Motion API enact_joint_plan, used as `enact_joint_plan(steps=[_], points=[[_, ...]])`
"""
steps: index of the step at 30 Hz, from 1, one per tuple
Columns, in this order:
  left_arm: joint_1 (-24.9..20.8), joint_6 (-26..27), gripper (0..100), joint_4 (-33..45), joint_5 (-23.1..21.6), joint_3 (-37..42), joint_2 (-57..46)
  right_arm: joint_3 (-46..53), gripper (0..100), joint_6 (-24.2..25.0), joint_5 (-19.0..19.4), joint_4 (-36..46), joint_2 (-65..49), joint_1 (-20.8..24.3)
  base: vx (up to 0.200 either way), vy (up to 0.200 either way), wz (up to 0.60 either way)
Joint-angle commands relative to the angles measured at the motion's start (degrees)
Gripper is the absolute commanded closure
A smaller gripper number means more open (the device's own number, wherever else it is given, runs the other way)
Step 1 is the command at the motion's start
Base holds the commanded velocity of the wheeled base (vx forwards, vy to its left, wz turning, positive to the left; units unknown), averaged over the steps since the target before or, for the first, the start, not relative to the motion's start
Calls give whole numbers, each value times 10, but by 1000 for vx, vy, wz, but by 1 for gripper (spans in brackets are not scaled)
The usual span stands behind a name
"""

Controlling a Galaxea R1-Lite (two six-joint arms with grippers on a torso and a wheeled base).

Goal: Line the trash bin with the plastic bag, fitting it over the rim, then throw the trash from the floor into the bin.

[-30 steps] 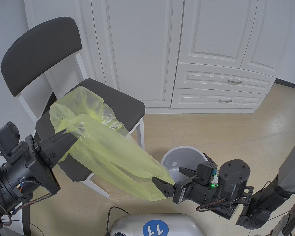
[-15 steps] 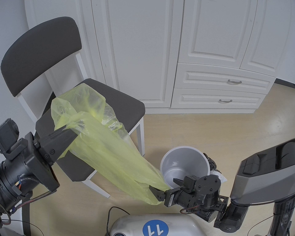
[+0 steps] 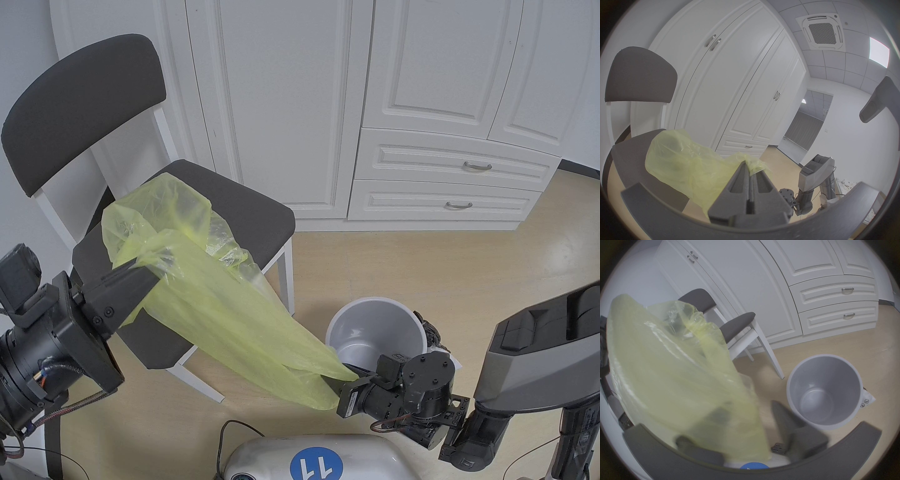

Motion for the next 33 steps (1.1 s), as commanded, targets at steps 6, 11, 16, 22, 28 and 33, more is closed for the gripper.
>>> enact_joint_plan(steps=[6, 11, 16, 22, 28, 33], points=[[1, -15, 100, 5, 0, 11, 37, 45, 100, -12, 40, -10, -130, -35, 0, 0, 0], [-10, -13, 100, 8, -3, 24, 52, 60, 100, -79, 41, -10, -168, -66, 0, 0, 0], [-14, -15, 100, 1, -2, 31, 102, 53, 100, -87, 42, 42, -214, -74, 0, 0, 0], [-15, -16, 100, 1, -2, 32, 112, 46, 100, -93, 43, 79, -258, -96, 0, 0, 0], [-26, -16, 100, 1, -2, 33, 113, 50, 100, -134, 46, 97, -298, -115, 0, 0, 0], [-33, -12, 100, 0, -2, 41, 113, 55, 100, -172, 45, 138, -327, -109, 0, 0, 0]])
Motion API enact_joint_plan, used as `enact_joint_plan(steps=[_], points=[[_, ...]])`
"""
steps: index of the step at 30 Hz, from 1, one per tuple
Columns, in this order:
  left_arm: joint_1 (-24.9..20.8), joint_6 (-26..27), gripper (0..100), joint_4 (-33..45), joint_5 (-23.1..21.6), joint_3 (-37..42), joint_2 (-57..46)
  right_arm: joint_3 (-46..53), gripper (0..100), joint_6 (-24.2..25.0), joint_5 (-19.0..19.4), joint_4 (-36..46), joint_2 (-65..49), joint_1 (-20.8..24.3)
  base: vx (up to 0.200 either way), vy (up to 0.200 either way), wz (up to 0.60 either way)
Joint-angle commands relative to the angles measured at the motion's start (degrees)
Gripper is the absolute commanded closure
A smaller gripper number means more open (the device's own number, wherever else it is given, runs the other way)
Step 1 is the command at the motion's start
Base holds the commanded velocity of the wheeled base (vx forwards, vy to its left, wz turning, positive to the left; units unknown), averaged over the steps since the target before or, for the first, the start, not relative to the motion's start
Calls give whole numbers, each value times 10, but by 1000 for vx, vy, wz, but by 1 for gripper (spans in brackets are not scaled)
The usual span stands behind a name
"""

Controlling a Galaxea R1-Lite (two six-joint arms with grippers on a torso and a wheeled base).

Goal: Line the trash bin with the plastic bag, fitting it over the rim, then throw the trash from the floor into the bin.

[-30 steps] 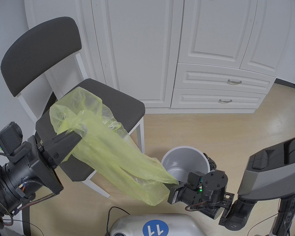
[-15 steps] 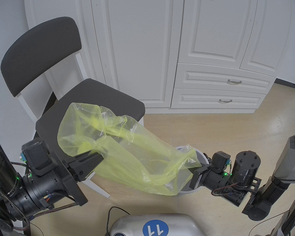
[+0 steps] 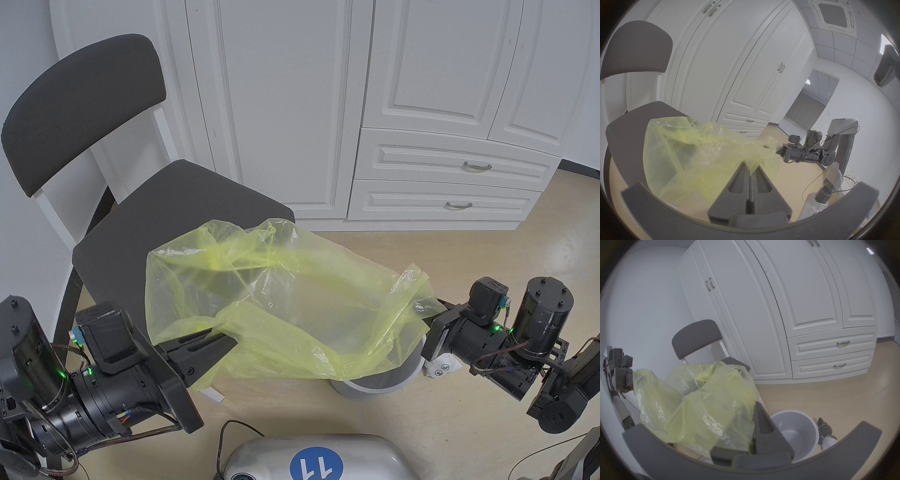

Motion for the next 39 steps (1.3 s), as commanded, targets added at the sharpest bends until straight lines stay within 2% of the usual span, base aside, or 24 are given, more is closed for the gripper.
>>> enact_joint_plan(steps=[1, 4, 6, 10, 23, 28, 30, 35, 36, 39], points=[[-9, 2, 100, -1, -1, 6, 3, -8, 100, -27, -8, 102, -66, 6, 0, 0, 0], [-13, 1, 100, -1, -1, 7, 6, -47, 100, -23, -8, 230, -112, 17, 0, 0, 0], [-19, -1, 100, -1, 0, 10, 16, -82, 100, 7, -9, 320, -144, 19, 0, 0, 0], [-25, -2, 100, -2, 0, 11, 42, -123, 100, 48, -8, 406, -176, 19, 0, 0, 0], [-57, -42, 100, -59, 1, 17, 111, -138, 100, 54, -10, 428, -205, 19, 0, 0, 0], [-62, -58, 100, -78, 1, 13, 140, -153, 100, 54, -9, 461, -224, 19, 0, 0, 0], [-65, -65, 100, -88, 1, 2, 169, -172, 100, 64, -10, 499, -236, 16, 0, 0, 0], [-57, -73, 100, -110, -1, -35, 204, -187, 100, 91, -12, 520, -236, 8, 0, 0, 0], [-47, -89, 100, -112, -2, -65, 223, -194, 100, 98, -19, 521, -231, -1, 0, 0, 0], [-24, -95, 100, -107, -12, -99, 247, -204, 100, 101, -22, 523, -225, -17, 0, 0, 0]])
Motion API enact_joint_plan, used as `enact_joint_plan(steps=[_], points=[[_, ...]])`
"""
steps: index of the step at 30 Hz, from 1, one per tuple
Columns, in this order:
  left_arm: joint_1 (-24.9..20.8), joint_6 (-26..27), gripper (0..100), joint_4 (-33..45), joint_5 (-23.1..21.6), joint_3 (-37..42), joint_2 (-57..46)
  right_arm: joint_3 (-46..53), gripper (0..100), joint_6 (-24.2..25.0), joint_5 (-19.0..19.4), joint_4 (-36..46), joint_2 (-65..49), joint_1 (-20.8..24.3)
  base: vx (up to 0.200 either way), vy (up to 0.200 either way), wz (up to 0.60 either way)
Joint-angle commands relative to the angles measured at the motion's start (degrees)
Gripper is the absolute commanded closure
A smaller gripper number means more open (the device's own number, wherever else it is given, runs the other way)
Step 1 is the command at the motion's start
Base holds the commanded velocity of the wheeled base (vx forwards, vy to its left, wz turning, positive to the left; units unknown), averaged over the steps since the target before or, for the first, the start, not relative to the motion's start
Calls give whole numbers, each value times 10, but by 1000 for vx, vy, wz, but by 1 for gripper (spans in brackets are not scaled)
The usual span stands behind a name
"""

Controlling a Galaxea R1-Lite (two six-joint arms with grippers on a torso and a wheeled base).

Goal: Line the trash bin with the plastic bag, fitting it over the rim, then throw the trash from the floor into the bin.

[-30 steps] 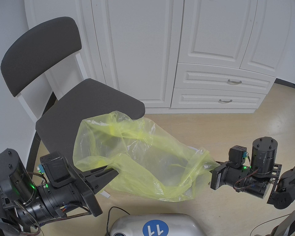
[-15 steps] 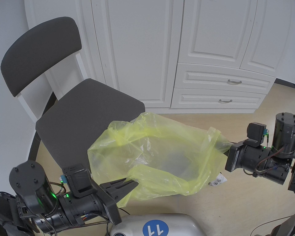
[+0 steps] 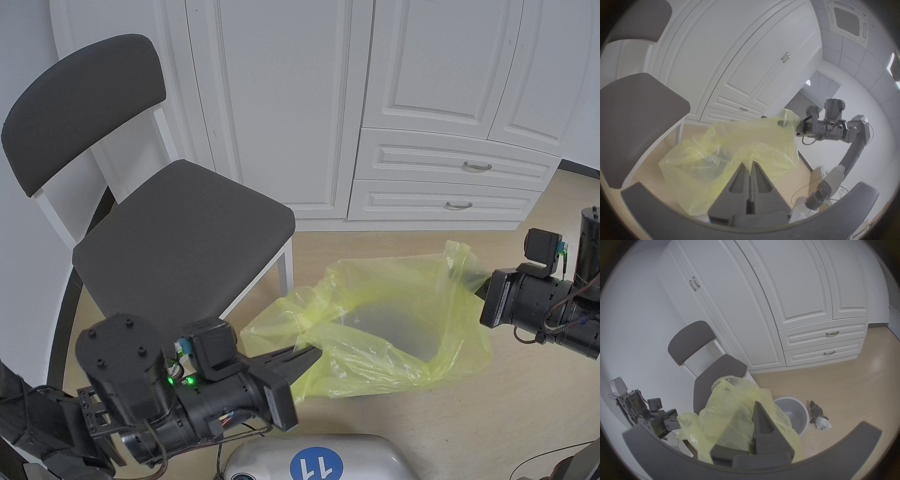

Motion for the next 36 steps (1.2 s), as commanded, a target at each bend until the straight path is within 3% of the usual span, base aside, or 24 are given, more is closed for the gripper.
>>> enact_joint_plan(steps=[1, 7, 11, 16, 21, 25, 31, 32, 36], points=[[35, -13, 100, 2, -19, -58, 64, -22, 100, 11, -5, 7, 5, -26, 0, 0, 0], [56, -38, 100, 10, -69, -101, 83, -61, 100, 40, -5, 40, 7, -55, 0, 0, 0], [53, -66, 100, 60, -78, -154, 85, -90, 100, 63, -6, 76, 6, -72, 0, 0, 0], [55, -154, 100, 133, -77, -252, 117, -102, 100, 60, -5, 92, 6, -120, 0, 0, 0], [61, -185, 100, 172, -75, -301, 160, -115, 100, 30, 1, 146, 9, -176, 0, 0, 0], [57, -169, 100, 177, -72, -293, 174, -114, 100, 6, 3, 160, 23, -193, 0, 0, 0], [54, -88, 100, 222, -69, -279, 172, -107, 100, -3, 3, 158, 42, -192, 0, 0, 0], [51, -58, 100, 242, -62, -279, 174, -102, 100, -3, 2, 155, 54, -189, 0, 0, 0], [45, -30, 100, 251, -18, -296, 207, -98, 100, -4, 3, 154, 86, -186, 0, 0, 0]])
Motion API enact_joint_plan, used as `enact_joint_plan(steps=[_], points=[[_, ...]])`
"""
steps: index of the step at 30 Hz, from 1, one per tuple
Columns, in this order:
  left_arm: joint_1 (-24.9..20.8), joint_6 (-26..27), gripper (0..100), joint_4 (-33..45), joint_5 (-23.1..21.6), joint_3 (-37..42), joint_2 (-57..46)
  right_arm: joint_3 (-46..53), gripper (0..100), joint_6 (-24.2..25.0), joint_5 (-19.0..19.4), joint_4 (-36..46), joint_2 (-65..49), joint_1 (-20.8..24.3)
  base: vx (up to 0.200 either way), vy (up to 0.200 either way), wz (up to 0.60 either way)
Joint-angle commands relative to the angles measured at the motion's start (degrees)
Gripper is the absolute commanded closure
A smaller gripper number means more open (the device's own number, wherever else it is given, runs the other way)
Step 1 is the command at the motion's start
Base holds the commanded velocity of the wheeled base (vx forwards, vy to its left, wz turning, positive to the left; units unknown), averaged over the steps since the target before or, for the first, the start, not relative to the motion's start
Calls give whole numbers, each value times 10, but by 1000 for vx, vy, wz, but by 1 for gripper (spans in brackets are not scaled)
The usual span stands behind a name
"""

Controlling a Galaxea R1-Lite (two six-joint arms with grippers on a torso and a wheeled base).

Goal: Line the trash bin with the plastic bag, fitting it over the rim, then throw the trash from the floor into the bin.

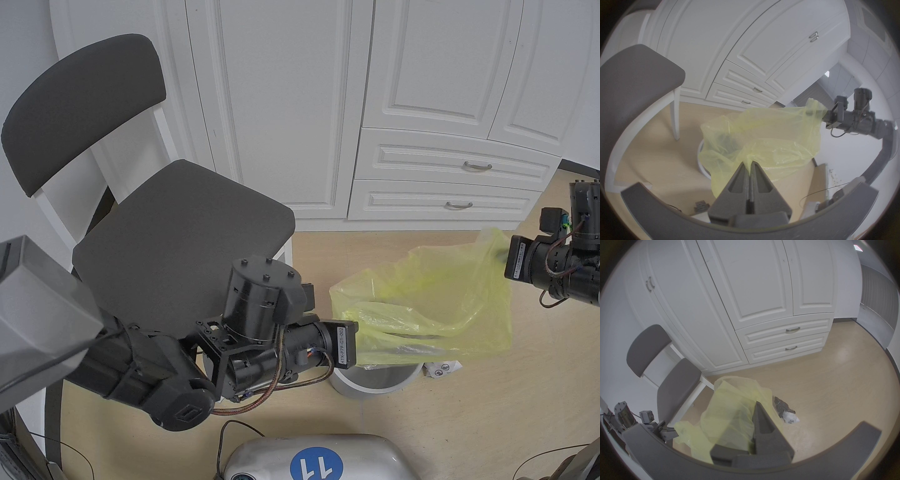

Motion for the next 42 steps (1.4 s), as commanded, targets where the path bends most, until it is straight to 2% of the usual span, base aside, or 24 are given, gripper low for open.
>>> enact_joint_plan(steps=[1, 6, 7, 11, 22, 23, 26, 32, 42], points=[[-6, 26, 100, 7, 35, -20, 46, 5, 100, -1, 0, -2, 49, 4, 0, 0, 0], [-2, 33, 100, 3, 45, -51, 89, 5, 100, -1, 1, -3, 65, 4, 0, 0, 0], [3, 30, 100, 13, 39, -102, 126, 6, 100, -1, 1, -3, 78, 5, 0, 0, 0], [6, 29, 100, 25, 39, -150, 164, 12, 100, 1, 6, -14, 94, 14, 0, 0, 0], [14, 23, 100, 43, 38, -198, 210, 44, 100, 7, 33, -84, 151, 41, 0, 0, 0], [23, 23, 100, 56, 38, -228, 224, 46, 100, 8, 40, -106, 189, 50, 0, 0, 0], [35, 23, 100, 61, 38, -250, 238, 51, 100, 19, 51, -147, 229, 54, 0, 0, 0], [52, 22, 100, 54, 38, -247, 238, 74, 100, 37, 66, -253, 274, 54, 0, 0, 0], [53, -10, 100, 59, 39, -265, 243, 87, 100, 28, 66, -248, 252, 37, 0, 0, 0]])
